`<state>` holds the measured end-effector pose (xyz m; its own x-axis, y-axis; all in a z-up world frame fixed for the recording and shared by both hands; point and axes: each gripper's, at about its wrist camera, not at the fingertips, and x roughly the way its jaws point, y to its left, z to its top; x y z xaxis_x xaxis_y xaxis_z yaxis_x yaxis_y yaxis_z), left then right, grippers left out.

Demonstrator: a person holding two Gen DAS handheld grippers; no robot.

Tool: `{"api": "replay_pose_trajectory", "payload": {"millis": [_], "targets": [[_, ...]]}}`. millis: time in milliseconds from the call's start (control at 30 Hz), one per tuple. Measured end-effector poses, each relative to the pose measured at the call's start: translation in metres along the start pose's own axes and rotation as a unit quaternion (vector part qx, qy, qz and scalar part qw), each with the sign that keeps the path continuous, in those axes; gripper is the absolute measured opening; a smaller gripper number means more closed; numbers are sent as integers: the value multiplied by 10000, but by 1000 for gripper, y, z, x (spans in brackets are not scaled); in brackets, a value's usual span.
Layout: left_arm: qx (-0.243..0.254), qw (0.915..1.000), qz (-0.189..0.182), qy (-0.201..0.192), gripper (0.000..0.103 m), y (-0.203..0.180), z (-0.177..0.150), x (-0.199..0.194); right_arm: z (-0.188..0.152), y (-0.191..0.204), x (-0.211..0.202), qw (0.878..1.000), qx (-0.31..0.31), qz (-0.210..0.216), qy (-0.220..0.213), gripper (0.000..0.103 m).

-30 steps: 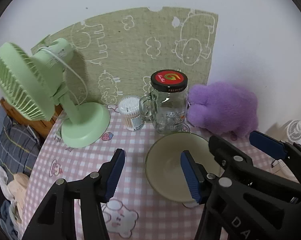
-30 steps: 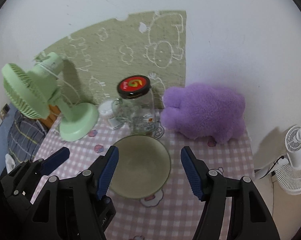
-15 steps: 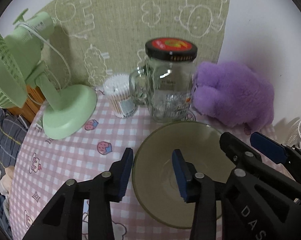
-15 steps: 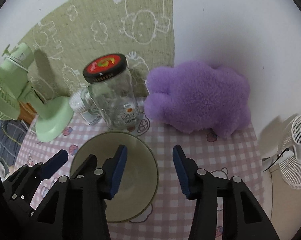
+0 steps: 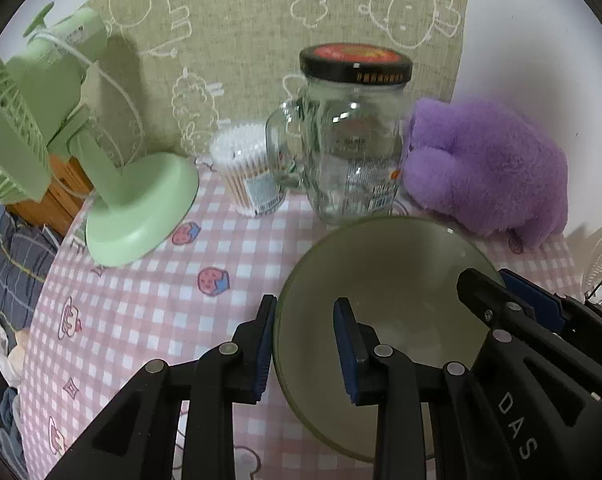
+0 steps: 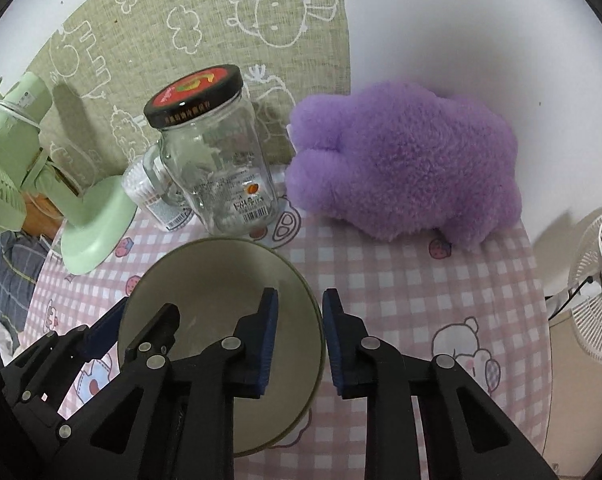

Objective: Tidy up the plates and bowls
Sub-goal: 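Grip the grey-green bowl rim with the left tool while the right tool grips it too, then carry the held bowl toward the plate stack with both tools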

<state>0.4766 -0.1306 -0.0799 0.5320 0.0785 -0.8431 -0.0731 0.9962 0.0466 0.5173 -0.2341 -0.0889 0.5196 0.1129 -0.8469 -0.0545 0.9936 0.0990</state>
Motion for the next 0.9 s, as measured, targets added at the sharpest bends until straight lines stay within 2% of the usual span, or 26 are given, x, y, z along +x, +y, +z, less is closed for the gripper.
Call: {"api": "replay_pose_trajectory", "payload": {"millis": [100,200,567,900], "targets": [[-2,10000,45,49,26,0,-5,1,-4,0,2,10000,-3,-44,52,23],[31,9998,201,67,20,-1,-6,1,-5,-1,0,9998,-17,-185,32,14],[62,9999,136,48,17,1,-5,-12,-5,0,-15,9995,-51,-307,-3,14],[35,9997,141,-216,17,16,-4,-63,-7,13,-65,9991,-52,-305,-290,14]]}}
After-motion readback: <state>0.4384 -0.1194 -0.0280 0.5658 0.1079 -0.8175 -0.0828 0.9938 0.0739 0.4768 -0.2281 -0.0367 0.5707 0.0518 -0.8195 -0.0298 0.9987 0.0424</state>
